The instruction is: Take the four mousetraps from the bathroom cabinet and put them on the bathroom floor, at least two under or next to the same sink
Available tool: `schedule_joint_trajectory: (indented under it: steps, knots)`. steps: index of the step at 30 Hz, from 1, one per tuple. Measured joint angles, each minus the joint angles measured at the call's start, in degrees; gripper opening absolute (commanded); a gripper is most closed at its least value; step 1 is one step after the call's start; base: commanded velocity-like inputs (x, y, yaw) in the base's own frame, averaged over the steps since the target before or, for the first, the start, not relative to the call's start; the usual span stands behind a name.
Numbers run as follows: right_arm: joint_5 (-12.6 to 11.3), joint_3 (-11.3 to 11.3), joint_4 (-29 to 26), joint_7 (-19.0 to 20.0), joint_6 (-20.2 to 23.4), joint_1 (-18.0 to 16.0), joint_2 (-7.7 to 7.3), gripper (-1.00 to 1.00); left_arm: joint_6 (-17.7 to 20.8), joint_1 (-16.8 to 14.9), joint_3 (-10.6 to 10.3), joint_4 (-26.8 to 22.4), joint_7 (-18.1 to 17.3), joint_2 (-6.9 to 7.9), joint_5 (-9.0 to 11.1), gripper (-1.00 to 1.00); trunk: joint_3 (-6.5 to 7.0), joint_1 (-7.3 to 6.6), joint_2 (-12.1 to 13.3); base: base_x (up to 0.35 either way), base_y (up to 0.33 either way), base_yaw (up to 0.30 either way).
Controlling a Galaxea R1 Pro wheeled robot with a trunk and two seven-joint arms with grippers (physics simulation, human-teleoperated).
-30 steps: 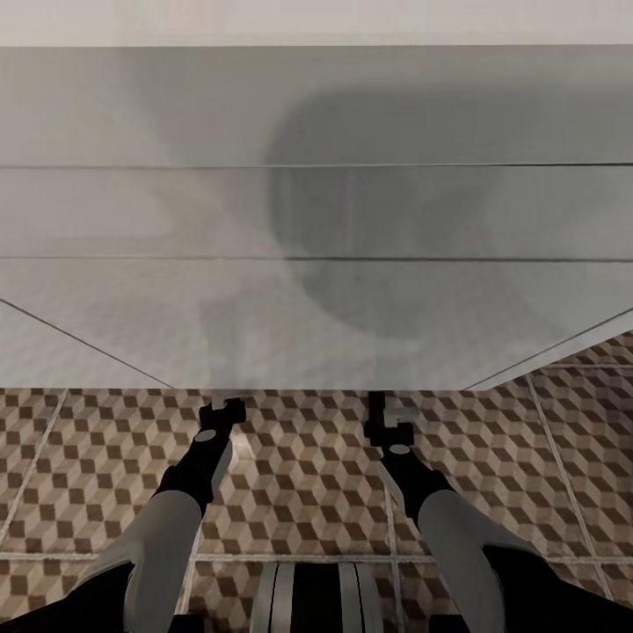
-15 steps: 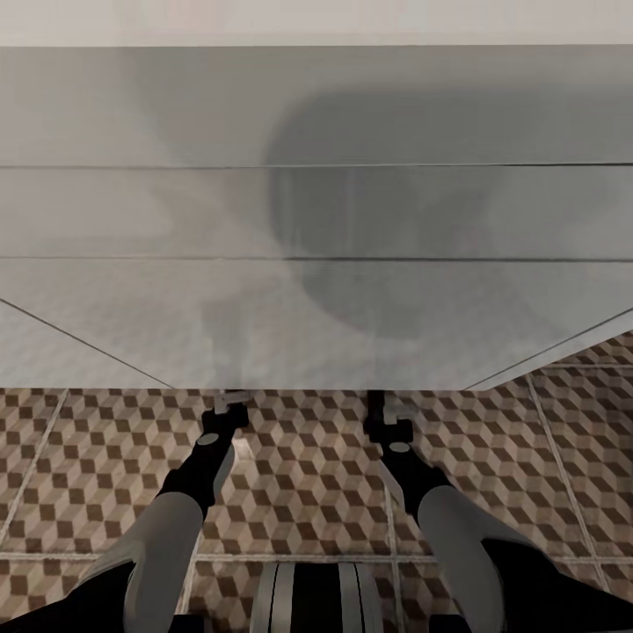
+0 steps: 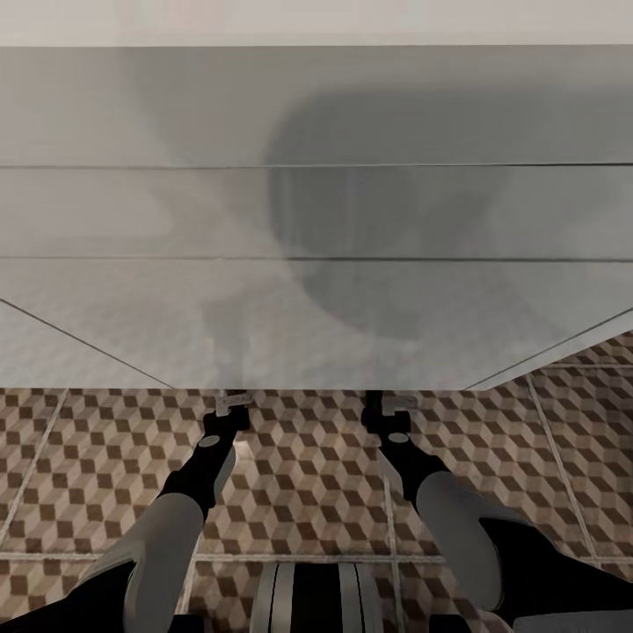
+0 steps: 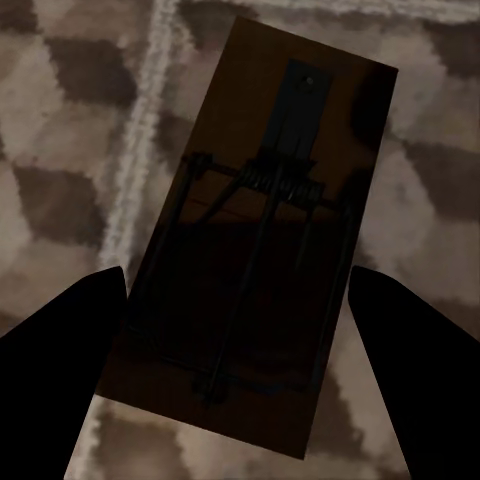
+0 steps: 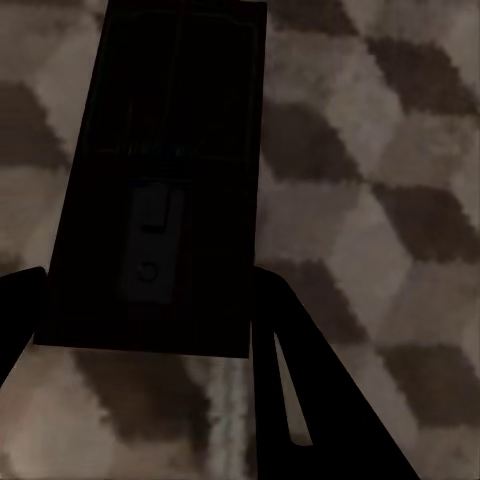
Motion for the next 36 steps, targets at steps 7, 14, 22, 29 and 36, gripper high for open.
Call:
schedule_joint_trajectory:
  steps: [7, 14, 22, 29, 36]
  knots:
    - [-0.21, 0.0, 0.3, 0.05, 0.02, -0.1, -0.03, -1.0, 0.1, 0.01, 0.03, 0.25, 0.0, -0.03, 0.19, -1.0, 0.0, 0.0, 0.0, 0.0, 0.0, 0.0]
    - [-0.33, -0.01, 0.46, 0.15, 0.43, -0.15, -0.09, -1.0, 0.1, 0.01, 0.03, 0.52, 0.0, -0.1, 0.16, -1.0, 0.0, 0.0, 0.0, 0.0, 0.0, 0.0]
    - [-0.36, -0.31, 1.88, 0.48, 0.71, -1.33, -0.05, -1.0, 0.13, 0.0, -0.01, 1.24, -0.08, -0.1, 0.18, -1.0, 0.0, 0.0, 0.0, 0.0, 0.0, 0.0]
    - [-0.39, -0.35, 2.2, 0.51, 0.79, -1.51, -0.03, -1.0, 0.06, -0.01, -0.03, 1.63, -0.1, -0.1, 0.06, -1.0, 0.0, 0.0, 0.0, 0.0, 0.0, 0.0]
    - [-0.4, -0.36, 2.22, 0.51, 2.08, -1.75, -0.03, -1.0, 0.02, -0.01, 0.01, 1.84, -0.1, -0.11, -0.05, -1.0, 0.0, 0.0, 0.0, 0.0, 0.0, 0.0]
